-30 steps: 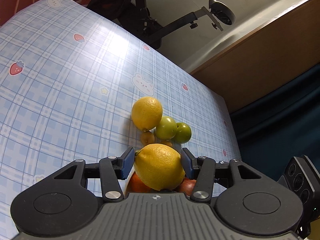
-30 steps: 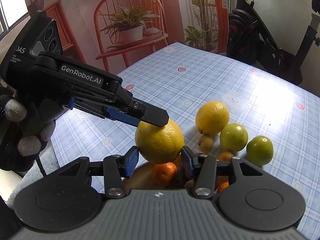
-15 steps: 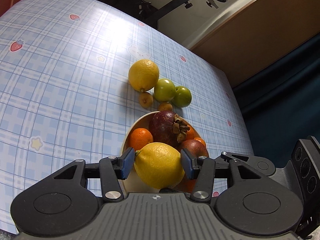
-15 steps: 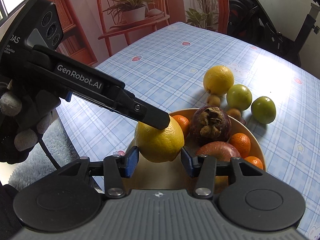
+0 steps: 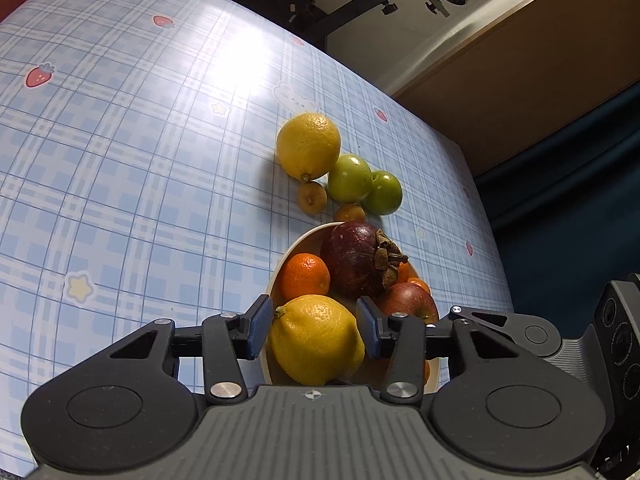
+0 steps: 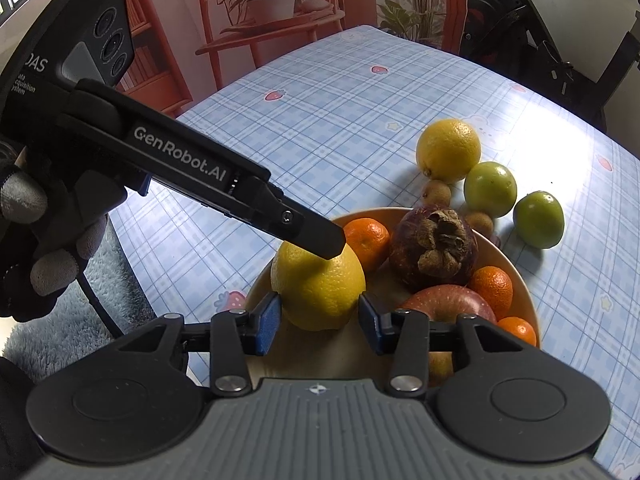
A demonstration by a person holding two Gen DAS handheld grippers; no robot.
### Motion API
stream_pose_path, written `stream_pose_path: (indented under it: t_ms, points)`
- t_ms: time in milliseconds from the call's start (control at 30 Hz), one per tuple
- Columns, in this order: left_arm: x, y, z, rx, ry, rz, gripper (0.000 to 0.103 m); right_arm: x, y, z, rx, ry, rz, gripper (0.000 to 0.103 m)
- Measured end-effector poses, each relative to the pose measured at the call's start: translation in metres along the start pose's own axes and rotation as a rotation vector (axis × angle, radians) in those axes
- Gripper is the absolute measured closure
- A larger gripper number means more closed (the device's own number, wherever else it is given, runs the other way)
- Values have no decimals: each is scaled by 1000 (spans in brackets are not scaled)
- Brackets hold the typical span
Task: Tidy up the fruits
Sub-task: 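Carry both lemons onto the white plate and open both grippers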
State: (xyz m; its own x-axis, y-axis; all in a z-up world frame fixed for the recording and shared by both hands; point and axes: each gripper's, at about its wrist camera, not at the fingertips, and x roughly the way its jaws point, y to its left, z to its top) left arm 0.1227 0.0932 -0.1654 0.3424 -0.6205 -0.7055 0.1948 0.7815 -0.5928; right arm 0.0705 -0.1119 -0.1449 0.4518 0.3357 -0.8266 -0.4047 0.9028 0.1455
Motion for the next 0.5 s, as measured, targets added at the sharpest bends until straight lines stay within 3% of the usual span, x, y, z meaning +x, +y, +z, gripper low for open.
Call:
stream_pose_path:
  t_ms: [267, 500]
  points:
    - [-14, -4, 7, 6, -34, -1, 57, -8, -2, 1, 3, -20, 0, 57]
    - [-21, -14, 20, 53, -97, 48, 57, -25, -19, 5, 39, -83, -10, 57]
